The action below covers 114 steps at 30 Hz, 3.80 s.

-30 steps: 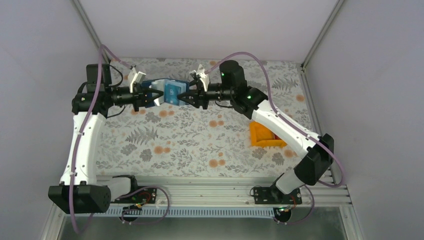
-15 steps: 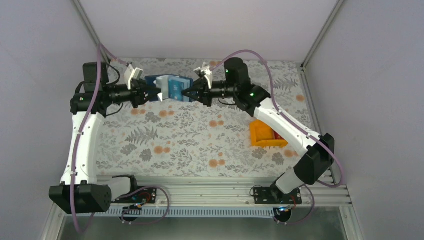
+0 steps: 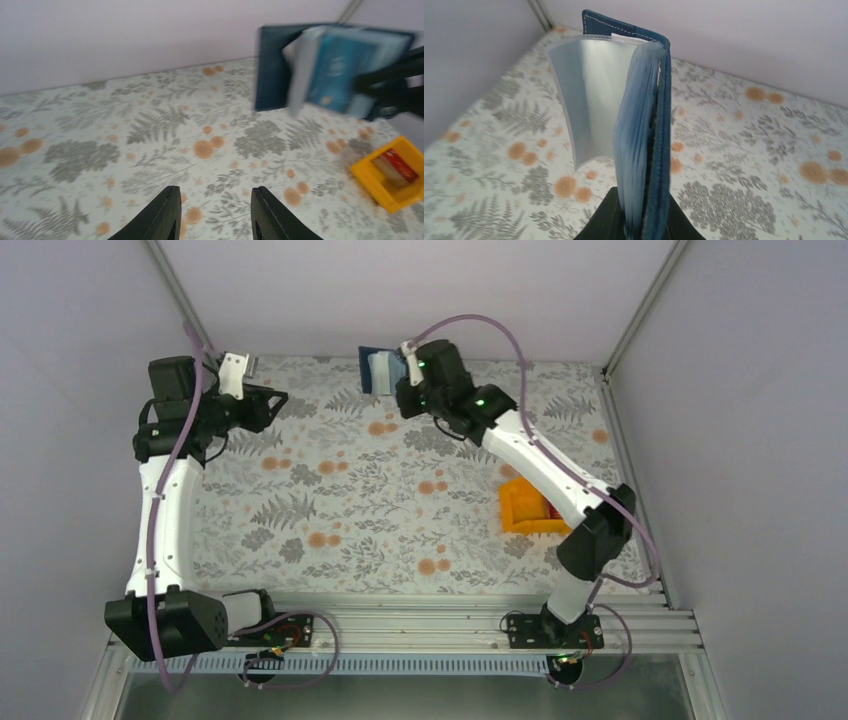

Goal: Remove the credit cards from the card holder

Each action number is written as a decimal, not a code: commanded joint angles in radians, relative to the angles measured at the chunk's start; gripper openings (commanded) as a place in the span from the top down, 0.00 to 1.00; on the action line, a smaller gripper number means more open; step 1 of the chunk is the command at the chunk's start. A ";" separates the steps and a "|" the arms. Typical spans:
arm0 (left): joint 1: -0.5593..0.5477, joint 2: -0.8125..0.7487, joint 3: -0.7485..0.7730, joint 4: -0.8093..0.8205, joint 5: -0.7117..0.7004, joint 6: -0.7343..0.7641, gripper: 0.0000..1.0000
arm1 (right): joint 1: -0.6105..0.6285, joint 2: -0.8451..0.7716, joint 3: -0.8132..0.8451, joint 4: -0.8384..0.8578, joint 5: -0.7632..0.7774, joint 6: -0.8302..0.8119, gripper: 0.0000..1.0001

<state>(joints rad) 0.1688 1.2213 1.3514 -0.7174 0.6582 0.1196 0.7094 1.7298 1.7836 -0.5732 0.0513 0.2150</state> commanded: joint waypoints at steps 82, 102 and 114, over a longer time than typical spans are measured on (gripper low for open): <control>-0.153 -0.042 0.002 -0.215 0.659 0.358 0.98 | -0.063 -0.135 -0.164 0.145 -1.075 -0.365 0.96; -0.153 -0.018 0.011 -0.198 0.642 0.342 0.81 | -0.104 -0.151 -0.183 0.145 -1.084 -0.352 0.96; -0.166 -0.002 0.038 -0.189 0.624 0.336 0.97 | -0.090 -0.131 -0.168 0.129 -1.106 -0.378 0.96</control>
<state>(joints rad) 0.0032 1.2205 1.3628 -0.9100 1.2678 0.4343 0.6140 1.6016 1.6039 -0.4423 -1.0225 -0.1436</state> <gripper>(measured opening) 0.056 0.098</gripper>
